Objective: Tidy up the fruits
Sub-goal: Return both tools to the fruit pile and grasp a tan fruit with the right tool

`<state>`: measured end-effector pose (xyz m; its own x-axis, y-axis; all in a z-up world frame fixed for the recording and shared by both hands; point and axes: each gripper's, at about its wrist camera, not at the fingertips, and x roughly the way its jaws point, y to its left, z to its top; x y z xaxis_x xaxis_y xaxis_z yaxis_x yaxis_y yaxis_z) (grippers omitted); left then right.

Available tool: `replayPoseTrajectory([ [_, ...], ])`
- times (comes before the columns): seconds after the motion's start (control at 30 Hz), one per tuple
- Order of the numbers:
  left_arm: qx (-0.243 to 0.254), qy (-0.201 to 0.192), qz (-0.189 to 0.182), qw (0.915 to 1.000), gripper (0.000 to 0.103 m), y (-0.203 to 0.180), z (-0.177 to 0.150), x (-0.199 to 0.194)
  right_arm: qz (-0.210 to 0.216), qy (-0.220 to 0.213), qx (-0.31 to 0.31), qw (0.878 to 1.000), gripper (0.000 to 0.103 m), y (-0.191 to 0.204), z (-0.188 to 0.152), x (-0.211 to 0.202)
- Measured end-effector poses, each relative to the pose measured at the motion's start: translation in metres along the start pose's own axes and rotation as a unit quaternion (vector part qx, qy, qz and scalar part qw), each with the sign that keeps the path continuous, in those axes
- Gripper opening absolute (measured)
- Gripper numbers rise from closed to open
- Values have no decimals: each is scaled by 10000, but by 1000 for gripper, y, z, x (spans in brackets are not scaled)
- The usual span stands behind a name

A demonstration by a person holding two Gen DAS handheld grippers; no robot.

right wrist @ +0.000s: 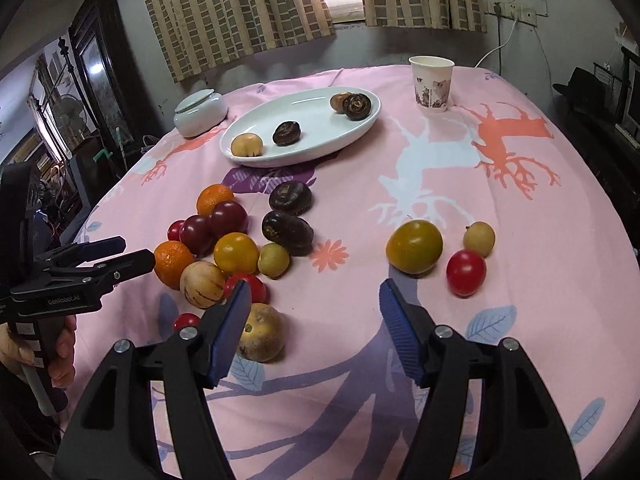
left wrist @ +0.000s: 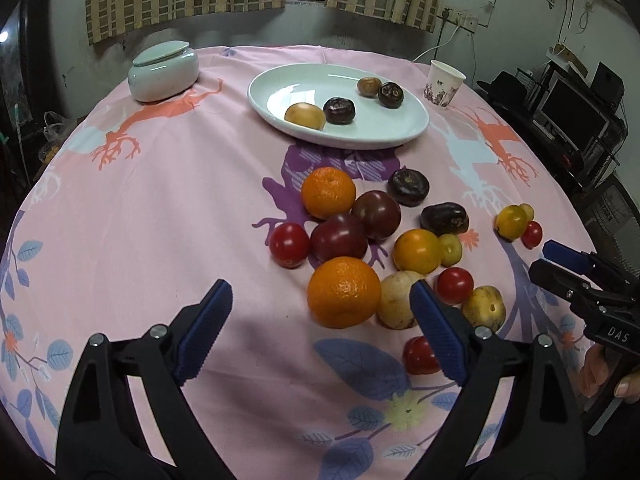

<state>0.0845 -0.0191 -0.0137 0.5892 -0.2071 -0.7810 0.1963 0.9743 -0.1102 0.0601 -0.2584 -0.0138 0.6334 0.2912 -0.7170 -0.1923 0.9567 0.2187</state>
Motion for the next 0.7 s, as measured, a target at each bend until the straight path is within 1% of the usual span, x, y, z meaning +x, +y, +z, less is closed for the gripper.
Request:
replayPoseTrajectory([
  [0.07,-45,124,22,9999,92,1,-4,8,48,74,34,10000,67,-3,-4,5],
  [0.1,-139,162,-8,9998,92,2,-7,13,-5,218,67,9997,67,-3,-5,8],
  [0.17,-256,164,-87,9995,92,4,-13,21,37,340,69,9994,67,-1,-7,10],
  [0.2,-240,162,-96,9995,92,3,-14,22,82,355,39,9993,67,1,-8,10],
  [0.3,8,81,-122,9999,92,1,-15,23,271,471,-132,9984,67,10,-12,11],
  [0.37,8,65,-114,9999,92,2,-15,23,366,613,-282,9970,67,18,-16,15],
  [0.43,-55,126,-192,9997,92,4,-15,24,407,774,-417,9953,67,26,-21,22],
  [0.5,-105,174,-226,9995,92,5,-16,25,323,888,-481,9944,67,31,-25,32],
  [0.57,-106,182,-217,9995,92,4,-17,25,122,830,-521,9951,67,34,-27,38],
  [0.6,-88,175,-201,9996,92,3,-17,25,86,738,-533,9958,65,36,-27,39],
  [0.67,-35,173,-212,9996,92,1,-18,24,51,682,-591,9959,55,40,-26,43],
  [0.7,-11,182,-232,9996,92,0,-19,24,-63,648,-645,9958,49,43,-26,44],
])
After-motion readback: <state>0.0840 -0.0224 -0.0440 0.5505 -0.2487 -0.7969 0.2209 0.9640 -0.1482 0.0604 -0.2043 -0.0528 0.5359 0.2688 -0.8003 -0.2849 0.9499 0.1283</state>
